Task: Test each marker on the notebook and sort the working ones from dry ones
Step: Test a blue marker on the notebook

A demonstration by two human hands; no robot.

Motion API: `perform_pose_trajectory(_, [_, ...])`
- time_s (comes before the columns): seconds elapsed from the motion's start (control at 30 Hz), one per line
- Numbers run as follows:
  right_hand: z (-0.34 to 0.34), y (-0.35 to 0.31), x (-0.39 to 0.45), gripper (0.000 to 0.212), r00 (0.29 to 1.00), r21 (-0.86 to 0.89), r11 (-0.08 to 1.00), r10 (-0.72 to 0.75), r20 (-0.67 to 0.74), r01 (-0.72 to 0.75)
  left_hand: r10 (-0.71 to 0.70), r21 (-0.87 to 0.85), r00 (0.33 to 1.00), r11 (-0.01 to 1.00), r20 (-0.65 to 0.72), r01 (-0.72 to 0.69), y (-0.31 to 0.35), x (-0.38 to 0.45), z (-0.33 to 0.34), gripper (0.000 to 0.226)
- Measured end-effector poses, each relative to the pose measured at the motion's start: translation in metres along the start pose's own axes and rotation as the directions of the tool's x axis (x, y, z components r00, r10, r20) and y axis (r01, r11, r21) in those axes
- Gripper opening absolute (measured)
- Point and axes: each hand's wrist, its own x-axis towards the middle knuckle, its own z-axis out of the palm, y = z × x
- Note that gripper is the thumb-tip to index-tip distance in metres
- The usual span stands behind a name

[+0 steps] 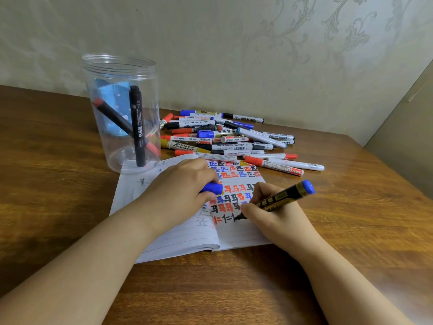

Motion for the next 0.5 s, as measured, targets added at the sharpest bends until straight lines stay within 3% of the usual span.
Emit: perform_pose_trajectory(0.5, [-0.0013, 0.0010, 0.0008, 0.027, 1.000, -0.032, 0.999, 0.002, -0.017, -0.003, -0.007, 0.002, 1.000, 1.000, -0.004, 0.007, 0.0007, 0.0000, -0.0015, 0.028])
